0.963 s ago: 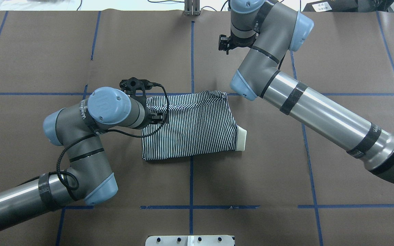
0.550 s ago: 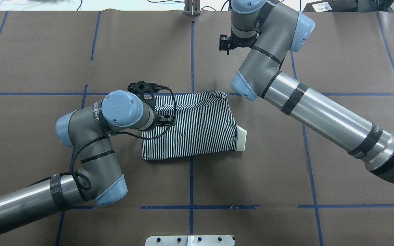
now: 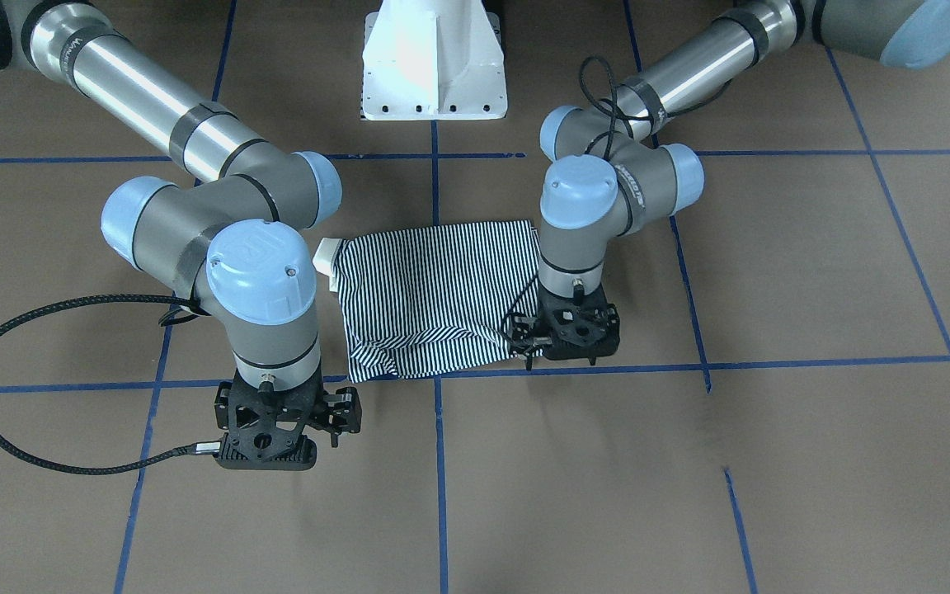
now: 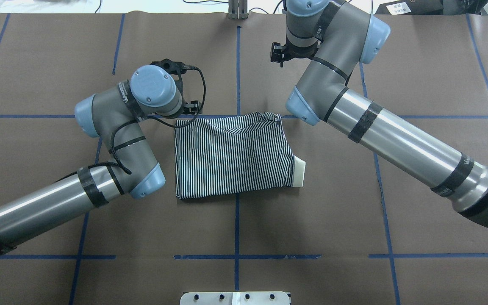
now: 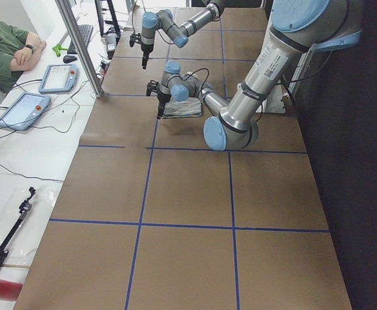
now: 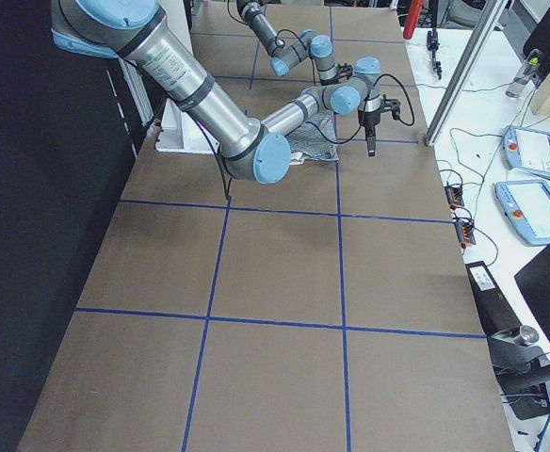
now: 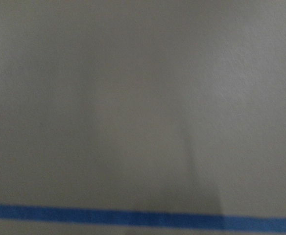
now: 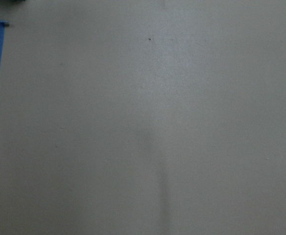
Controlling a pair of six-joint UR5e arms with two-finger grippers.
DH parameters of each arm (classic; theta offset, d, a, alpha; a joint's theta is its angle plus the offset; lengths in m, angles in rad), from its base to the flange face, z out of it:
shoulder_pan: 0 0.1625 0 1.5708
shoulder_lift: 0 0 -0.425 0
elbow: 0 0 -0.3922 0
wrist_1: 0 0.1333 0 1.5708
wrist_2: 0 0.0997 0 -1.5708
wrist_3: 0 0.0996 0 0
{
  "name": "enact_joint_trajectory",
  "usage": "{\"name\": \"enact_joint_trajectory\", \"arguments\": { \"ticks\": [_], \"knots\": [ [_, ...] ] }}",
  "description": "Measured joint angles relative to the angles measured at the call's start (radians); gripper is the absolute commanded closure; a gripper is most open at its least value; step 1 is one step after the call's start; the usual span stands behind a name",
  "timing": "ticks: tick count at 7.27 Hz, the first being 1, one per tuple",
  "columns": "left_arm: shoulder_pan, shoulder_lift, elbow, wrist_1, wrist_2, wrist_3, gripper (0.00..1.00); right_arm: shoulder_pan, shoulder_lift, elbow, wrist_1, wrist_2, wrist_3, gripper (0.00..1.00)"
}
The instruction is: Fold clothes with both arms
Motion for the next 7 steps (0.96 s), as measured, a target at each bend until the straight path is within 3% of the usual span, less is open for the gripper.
{"name": "enact_joint_trajectory", "arguments": {
  "ticks": [2, 4, 7],
  "knots": [
    [-0.102, -0.006, 0.068, -0.053, -0.030, 0.153, 0.00, -0.003, -0.002, 0.007, 0.003, 0.000, 0.008, 0.00],
    [-0.180, 0.009, 0.027, -0.060, -0.161, 0.295, 0.00, -0.044, 0.001, 0.037, -0.001, -0.017, 0.064, 0.00],
    [-0.209, 0.027, -0.012, -0.063, -0.214, 0.349, 0.00, -0.180, -0.002, 0.140, -0.163, -0.185, 0.114, 0.00]
  ]
}}
